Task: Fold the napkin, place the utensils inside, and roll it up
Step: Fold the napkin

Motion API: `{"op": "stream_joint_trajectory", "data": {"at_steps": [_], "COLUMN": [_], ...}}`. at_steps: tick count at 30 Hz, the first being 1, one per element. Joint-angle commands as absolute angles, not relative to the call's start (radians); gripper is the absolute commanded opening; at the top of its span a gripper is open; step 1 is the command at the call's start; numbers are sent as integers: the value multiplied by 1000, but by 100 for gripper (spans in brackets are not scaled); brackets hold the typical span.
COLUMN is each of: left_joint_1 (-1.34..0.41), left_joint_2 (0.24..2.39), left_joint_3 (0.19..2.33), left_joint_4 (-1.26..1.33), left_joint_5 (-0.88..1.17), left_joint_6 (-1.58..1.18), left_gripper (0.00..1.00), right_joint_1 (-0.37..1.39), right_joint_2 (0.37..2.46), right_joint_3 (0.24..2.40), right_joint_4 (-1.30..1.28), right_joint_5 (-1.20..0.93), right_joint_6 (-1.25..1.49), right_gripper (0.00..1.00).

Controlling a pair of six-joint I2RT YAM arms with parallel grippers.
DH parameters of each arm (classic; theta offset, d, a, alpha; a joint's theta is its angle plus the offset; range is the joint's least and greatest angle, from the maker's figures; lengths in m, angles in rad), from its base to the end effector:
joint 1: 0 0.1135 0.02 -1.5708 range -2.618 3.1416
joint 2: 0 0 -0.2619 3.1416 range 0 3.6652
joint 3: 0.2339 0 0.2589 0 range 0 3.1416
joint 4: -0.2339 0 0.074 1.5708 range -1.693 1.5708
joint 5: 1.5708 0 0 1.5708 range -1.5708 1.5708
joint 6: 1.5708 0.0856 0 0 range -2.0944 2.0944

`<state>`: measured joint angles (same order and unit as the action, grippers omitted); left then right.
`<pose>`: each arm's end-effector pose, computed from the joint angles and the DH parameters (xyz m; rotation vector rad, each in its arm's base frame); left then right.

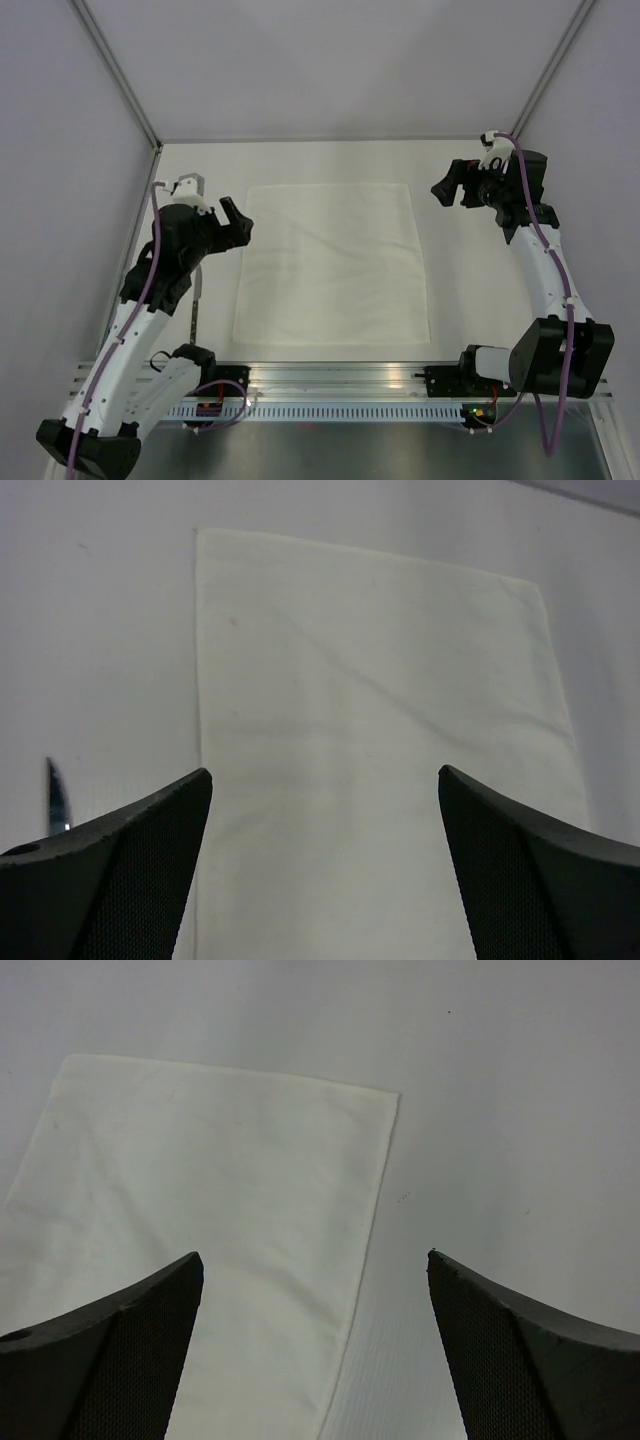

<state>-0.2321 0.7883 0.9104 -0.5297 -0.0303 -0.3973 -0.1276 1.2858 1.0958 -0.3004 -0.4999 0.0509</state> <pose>0.2191 -0.0491 0.3262 -0.1846 1.9893 -0.3778 0.3391 -0.0021 0.3060 -0.1270 2.0236 0.4652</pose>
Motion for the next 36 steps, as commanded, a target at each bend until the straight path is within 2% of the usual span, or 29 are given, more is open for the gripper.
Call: {"op": "stream_joint_trajectory", "data": {"at_steps": [1,4,10,16,21,27,32,36], "left_joint_1": [-421,-665,-1032,-1267,-1374,-1440,-1453,-1465], "left_joint_2": [844,928,1147,1514,1786,2001,2095,2132], "left_joint_3": [977,999,994,1118,1279,1448,1522,1554], "left_joint_4": [-500,-471,-328,-219,-169,-141,-155,-156], "left_joint_5": [-137,-312,-489,-509,-480,-416,-377,-364], "left_joint_6": [-396,-413,-426,-413,-381,-353,-380,-371], "left_gripper": [97,96,93,88,82,76,66,61], "right_joint_1": [-130,-130,-132,-133,-133,-133,-133,-133], "right_joint_2": [1288,1327,1407,1433,1434,1416,1416,1410], "right_joint_3": [1155,1236,1356,1332,1308,1278,1276,1269], "right_joint_4": [-353,-432,-577,-565,-552,-532,-534,-528], "right_joint_5": [-528,-534,-523,-520,-479,-459,-457,-454], "right_joint_6": [41,37,17,34,11,8,8,9], "right_gripper": [98,98,98,98,98,98,98,97]}}
